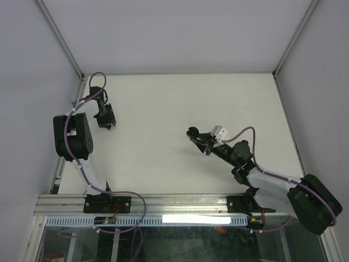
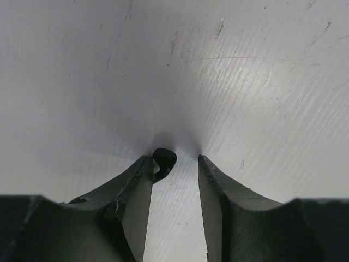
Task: Insert the wireless bluetooth earbuds into the charging case
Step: Pick up the earbud from the center of the board.
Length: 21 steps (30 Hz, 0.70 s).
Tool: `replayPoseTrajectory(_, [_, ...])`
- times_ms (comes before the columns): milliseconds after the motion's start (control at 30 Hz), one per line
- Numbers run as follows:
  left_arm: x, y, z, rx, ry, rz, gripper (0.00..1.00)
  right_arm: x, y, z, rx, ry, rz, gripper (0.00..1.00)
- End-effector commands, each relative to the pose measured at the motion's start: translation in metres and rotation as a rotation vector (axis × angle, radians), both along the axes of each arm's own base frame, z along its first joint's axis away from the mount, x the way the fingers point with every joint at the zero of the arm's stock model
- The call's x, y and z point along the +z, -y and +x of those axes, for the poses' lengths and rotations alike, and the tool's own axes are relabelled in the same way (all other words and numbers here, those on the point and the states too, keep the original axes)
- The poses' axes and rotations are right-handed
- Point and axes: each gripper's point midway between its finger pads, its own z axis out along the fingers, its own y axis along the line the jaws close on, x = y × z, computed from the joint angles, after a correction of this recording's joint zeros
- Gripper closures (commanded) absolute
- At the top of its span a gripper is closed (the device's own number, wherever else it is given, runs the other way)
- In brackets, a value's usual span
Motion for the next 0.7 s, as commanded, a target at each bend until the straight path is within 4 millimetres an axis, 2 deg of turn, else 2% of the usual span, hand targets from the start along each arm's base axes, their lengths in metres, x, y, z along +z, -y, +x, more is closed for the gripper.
replayPoseTrajectory(0, [0.012,0.001,0.007,-0.007,0.026,-0.002,0.62,0.018,0.001,0.004,-0.015,0.06,0.028,1.0])
replayPoseTrajectory(100, [0.013,-0.008,0.01,0.013,0.023,0.042,0.62,0.018,0.001,0.004,-0.013,0.06,0.028,1.0])
replayPoseTrajectory(300, [0.012,-0.009,0.018,0.007,0.017,0.041,0.62,0.017,0.0,0.004,-0.012,0.058,0.026,1.0])
replayPoseTrajectory(500, [-0.001,-0.009,0.008,-0.003,-0.04,0.065,0.67,0.017,0.0,0.004,-0.011,0.057,0.025,1.0])
replayPoseTrajectory(667, [-0.009,0.0,0.003,-0.042,-0.082,0.092,0.7,0.017,0.0,0.004,-0.008,0.058,0.025,1.0])
